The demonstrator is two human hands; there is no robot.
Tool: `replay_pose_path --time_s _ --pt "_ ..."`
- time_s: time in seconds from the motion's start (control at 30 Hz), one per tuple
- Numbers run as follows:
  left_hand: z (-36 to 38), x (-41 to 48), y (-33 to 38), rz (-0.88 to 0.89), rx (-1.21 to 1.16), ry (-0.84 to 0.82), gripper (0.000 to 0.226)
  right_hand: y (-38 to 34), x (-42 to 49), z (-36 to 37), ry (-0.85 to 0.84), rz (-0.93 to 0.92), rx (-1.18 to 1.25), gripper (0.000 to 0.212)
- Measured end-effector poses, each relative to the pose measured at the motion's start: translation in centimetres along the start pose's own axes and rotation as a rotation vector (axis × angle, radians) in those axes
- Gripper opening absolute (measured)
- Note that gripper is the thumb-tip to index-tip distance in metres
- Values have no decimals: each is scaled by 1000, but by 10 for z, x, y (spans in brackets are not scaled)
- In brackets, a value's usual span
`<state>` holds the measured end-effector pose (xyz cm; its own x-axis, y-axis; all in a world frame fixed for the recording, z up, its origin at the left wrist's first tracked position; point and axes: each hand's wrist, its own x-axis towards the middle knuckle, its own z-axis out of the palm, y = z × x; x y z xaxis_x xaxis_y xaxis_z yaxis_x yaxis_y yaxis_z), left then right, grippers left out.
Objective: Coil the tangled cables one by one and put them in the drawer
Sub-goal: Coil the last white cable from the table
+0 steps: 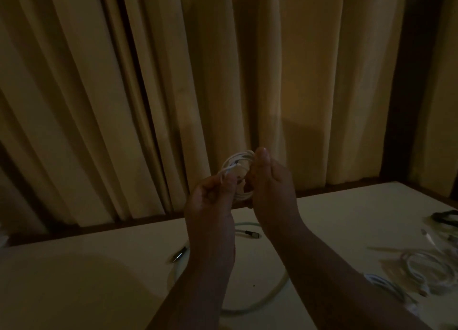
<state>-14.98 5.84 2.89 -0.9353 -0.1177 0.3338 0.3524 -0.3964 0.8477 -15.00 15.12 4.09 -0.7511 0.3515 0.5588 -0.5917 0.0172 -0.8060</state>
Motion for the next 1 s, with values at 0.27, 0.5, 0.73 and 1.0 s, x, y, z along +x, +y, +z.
replay_pose_path --time_s 0.27,0.5,0.73,1.0 --pt "2 5 -5 -156 -141 -13 33 17 0 3 27 0 -76 53" --pt "-8 12 -2 -346 -217 -190 38 22 4 2 -9 46 -137 49" --pt "-21 18 2 -289 -68 -454 55 14 11 -8 -61 78 -128 55" --pt "-19 18 10 -203 -125 -501 56 2 17 -16 -76 189 147 51"
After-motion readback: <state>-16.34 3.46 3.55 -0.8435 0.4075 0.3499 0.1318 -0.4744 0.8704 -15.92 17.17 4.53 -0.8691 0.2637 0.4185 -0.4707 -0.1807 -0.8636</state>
